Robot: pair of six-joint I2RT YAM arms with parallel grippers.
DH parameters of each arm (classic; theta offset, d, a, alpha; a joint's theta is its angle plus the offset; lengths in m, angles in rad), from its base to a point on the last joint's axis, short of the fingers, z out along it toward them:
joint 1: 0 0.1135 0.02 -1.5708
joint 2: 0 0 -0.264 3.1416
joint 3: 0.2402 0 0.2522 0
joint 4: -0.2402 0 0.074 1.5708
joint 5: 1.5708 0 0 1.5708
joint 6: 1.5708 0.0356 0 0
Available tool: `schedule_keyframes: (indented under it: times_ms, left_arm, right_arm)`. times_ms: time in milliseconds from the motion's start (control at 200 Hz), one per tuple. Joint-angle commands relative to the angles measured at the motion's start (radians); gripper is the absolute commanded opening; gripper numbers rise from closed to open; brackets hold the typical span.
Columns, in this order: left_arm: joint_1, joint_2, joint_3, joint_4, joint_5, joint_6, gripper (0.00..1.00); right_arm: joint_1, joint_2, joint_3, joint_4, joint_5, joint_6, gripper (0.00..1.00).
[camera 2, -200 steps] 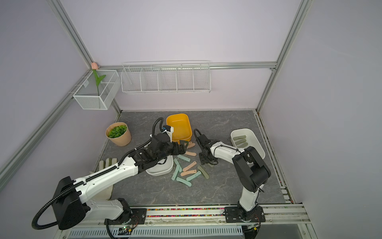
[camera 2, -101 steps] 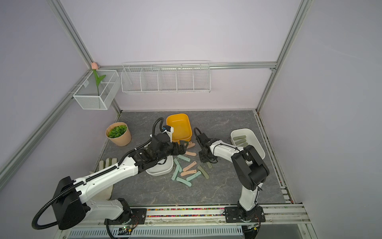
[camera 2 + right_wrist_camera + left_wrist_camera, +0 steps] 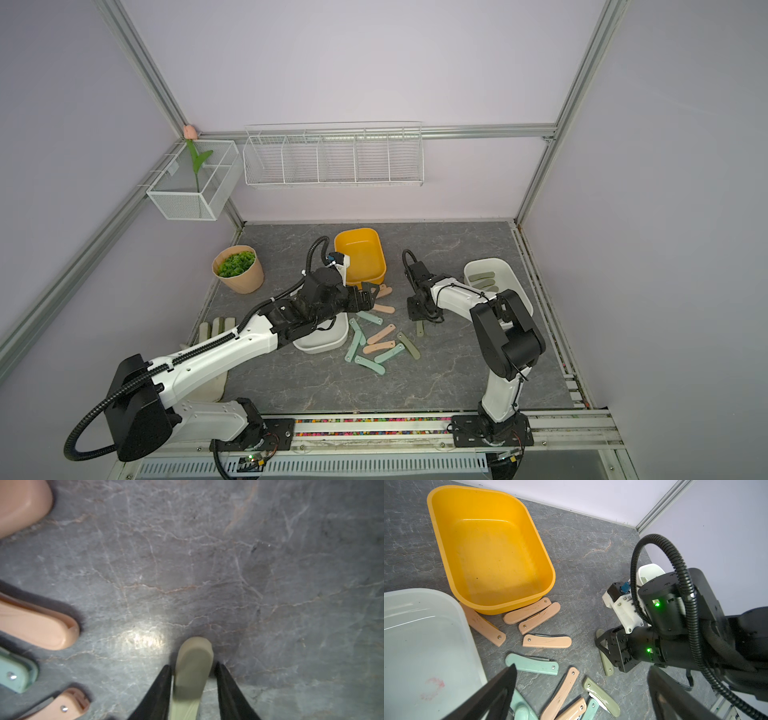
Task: Place the fruit knives into the storage box by color
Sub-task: Adjust the fruit knife at the center of the board, then pick up the fruit knife from the center of the board.
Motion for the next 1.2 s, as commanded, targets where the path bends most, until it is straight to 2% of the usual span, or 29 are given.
schedule_keyframes:
  times_ms: [0, 245, 420, 890, 1195]
  left_arm:
    - [0.003, 0.011, 0.026, 0.018, 0.007, -0.007, 0.99]
    - [0.004, 0.014, 0.023, 0.029, 0.013, -0.009, 0.99]
    - [0.003, 0.012, 0.017, 0.036, 0.017, -0.01, 0.99]
    - [0.002, -0.005, -0.003, 0.043, 0.017, -0.009, 0.99]
    - [0.003, -0.011, -0.01, 0.049, 0.022, -0.012, 0.99]
  right_arm:
    - [0.008, -0.04, -0.024, -0.025, 0.0, 0.004, 0.48]
    - [0.091, -0.095, -0.092, -0.07, 0.08, 0.049, 0.49]
    - [0.106, -0.091, -0.13, -0.058, 0.102, 0.083, 0.49]
    - [0.107, 0.02, -0.042, -0.074, 0.159, 0.082, 0.47]
    - [0.105, 0.054, -0.014, -0.073, 0.165, 0.084, 0.39]
